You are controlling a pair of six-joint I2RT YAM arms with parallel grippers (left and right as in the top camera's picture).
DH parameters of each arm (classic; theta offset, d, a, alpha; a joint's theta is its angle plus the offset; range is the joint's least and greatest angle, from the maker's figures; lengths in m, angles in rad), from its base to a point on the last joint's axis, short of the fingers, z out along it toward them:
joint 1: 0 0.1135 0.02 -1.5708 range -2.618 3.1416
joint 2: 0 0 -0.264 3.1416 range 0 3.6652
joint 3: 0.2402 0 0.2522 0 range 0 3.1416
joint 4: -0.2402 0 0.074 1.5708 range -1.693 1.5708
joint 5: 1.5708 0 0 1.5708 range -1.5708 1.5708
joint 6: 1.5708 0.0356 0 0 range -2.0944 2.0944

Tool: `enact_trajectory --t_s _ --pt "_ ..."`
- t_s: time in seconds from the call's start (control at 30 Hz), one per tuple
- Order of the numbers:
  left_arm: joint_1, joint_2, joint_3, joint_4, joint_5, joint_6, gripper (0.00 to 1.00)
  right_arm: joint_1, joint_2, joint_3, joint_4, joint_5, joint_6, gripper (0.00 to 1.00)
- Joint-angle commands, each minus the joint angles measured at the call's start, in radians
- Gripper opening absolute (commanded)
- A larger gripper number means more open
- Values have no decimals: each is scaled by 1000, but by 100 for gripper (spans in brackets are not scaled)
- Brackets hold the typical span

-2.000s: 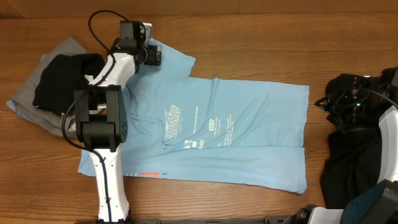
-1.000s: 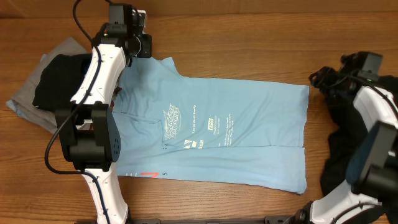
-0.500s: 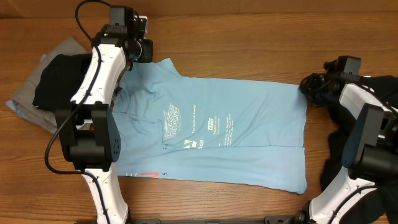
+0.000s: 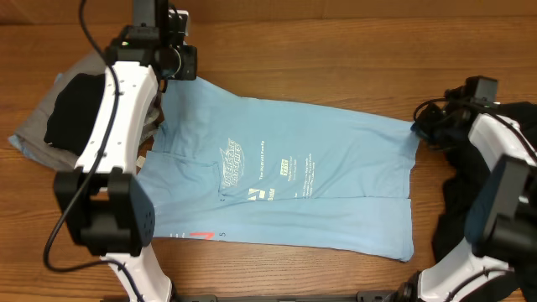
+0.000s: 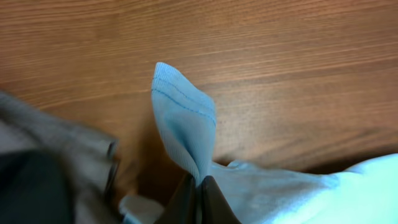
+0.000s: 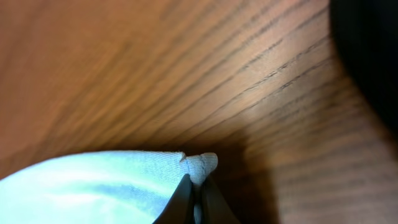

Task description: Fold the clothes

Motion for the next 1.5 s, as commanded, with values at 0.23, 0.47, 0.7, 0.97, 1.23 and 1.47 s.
enact_trajectory --t_s 0.23,0.47,0.7,0.97,1.23,1.47 --pt "21 -42 3 -332 -69 -38 4 -15 -214 13 -280 0 21 4" --pt "90 -42 3 -491 -68 -58 4 -70 -220 13 -442 45 28 4" --pt "179 -42 -1 -601 -66 -59 4 -113 -220 13 -539 75 11 4" --pt "210 -42 -19 -662 -69 -14 4 -113 -220 13 -635 151 0 4" --pt "209 -42 -28 -764 -89 16 4 -113 -220 10 -721 190 -26 4" --pt "211 -42 -146 -748 -94 17 7 -113 -220 10 -776 190 -34 7"
